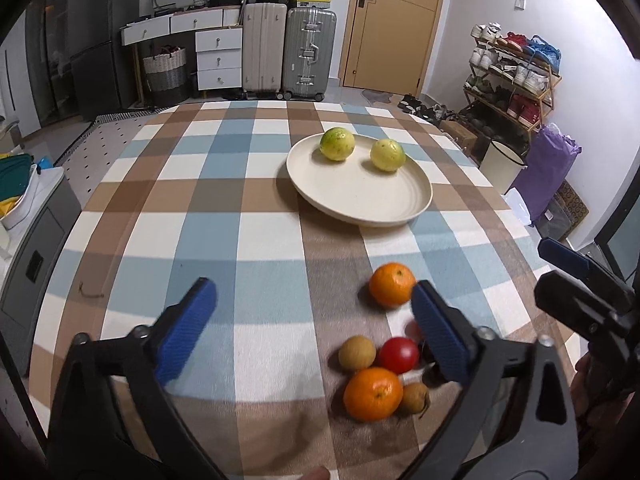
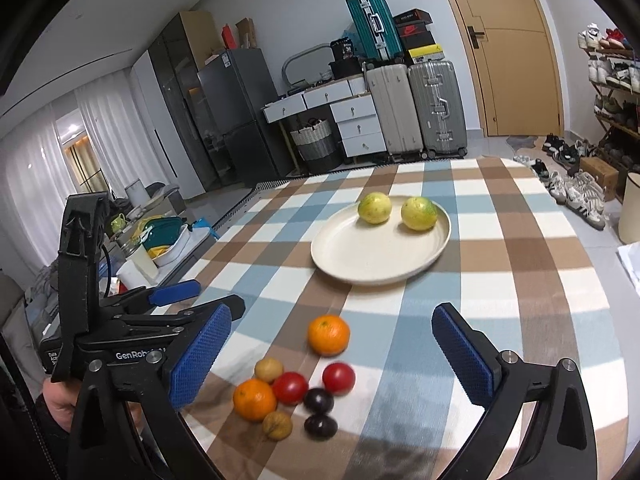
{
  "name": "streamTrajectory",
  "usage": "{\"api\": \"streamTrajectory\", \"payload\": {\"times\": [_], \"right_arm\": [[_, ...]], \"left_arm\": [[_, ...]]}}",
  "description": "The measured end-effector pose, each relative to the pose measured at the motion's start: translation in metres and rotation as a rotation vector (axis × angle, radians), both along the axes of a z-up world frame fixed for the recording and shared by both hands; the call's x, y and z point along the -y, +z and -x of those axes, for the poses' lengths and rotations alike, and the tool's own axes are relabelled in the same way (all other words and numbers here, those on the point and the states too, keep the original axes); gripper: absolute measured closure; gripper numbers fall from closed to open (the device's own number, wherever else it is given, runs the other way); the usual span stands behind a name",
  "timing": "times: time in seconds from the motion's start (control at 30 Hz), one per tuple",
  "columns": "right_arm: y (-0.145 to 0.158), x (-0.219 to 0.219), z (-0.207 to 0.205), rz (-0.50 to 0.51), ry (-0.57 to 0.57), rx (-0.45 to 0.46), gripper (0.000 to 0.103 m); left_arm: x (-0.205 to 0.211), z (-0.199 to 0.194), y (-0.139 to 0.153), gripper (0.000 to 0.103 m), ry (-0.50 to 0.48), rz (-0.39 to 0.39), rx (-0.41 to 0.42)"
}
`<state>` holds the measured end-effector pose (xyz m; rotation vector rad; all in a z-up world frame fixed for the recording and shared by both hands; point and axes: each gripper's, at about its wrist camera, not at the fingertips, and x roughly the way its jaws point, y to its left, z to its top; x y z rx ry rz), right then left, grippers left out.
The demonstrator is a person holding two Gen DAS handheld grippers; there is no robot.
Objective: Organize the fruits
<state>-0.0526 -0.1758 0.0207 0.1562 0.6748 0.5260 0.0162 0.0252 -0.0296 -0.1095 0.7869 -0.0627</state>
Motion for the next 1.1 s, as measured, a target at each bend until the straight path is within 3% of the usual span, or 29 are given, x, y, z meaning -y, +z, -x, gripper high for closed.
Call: {"api": "streamTrajectory", "payload": {"times": [0.13, 0.67, 1.0, 1.1], "right_arm": [[-0.005, -0.001, 0.01, 0.022, -0.002, -0.003, 0.001], [-0.023, 0.01, 0.024, 0.037, -0.025, -0.034, 0.0], [-0.026, 0.01, 0.025, 0.042, -0.019, -0.045, 0.0], [-0.026, 0.009, 0.025, 0.047, -0.017, -0.048, 0.0]], "left_arm": [[0.004, 0.009, -0.005, 0.001, -0.003, -0.002, -0.002], [0.019, 0.023, -0.06, 0.001, -0.073, 0.043, -0.176], [0.014, 0.018, -0.071, 0.002, -0.095, 0.144, -0.209], [0.009, 0.016, -0.073, 0.008, -0.093, 0.186, -0.215]]}}
